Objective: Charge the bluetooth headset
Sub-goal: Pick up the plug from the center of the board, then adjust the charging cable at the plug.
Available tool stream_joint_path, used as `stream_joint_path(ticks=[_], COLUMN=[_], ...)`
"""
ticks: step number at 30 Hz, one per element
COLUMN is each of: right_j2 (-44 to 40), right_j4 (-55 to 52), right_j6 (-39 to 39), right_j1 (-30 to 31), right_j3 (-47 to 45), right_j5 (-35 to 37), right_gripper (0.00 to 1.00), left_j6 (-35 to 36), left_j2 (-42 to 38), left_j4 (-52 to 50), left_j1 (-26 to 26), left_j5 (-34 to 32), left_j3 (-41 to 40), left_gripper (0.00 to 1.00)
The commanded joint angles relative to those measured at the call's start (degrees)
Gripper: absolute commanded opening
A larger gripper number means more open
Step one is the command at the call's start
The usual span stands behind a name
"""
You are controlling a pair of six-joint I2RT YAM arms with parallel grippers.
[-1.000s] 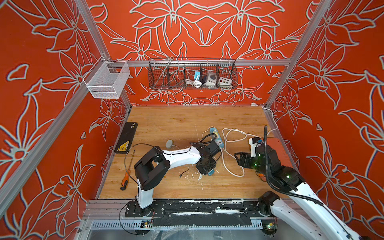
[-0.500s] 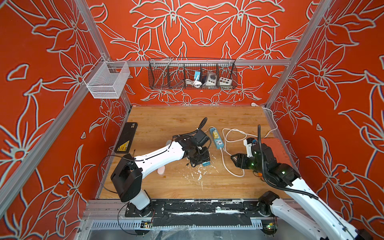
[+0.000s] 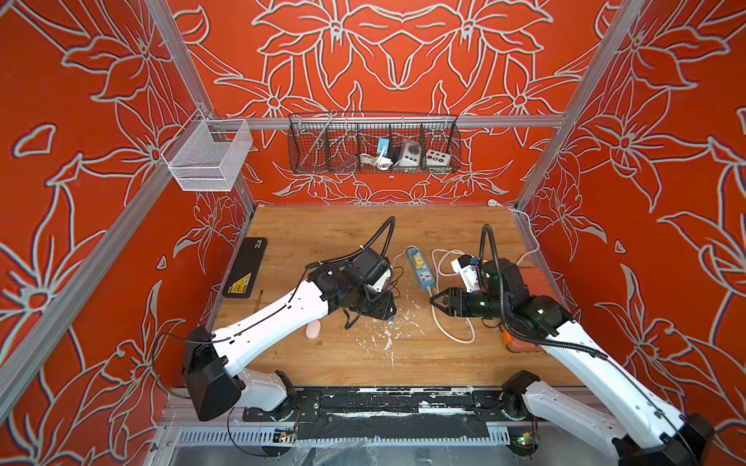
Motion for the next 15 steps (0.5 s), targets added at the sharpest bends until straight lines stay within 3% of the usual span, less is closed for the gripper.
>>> stream_joint_path(ticks=[1, 5, 15], right_j2=[2.3, 6.1, 12.4], right_j4=[1.3, 1.1, 2.6], right_j6=[0.1, 0.4, 2.6], right_j1=[-0.2, 0.2, 5.3], right_j3=[3.3, 6.3, 10.8], right_j5=[-8.6, -13.4, -14.9], right_gripper=[0.61, 0.59, 0.58], left_j6=[10.0, 14.0, 20.0], left_j2=[-2.8, -5.4, -8.2], left_j4=[-1.4, -0.3, 0.9], left_j1=[0.3, 0.3, -2.8], left_j5=[-1.5, -1.7, -6.2], left_j3=[-0.9, -2.2, -2.8], left_gripper=[0.38, 0.38, 0.37])
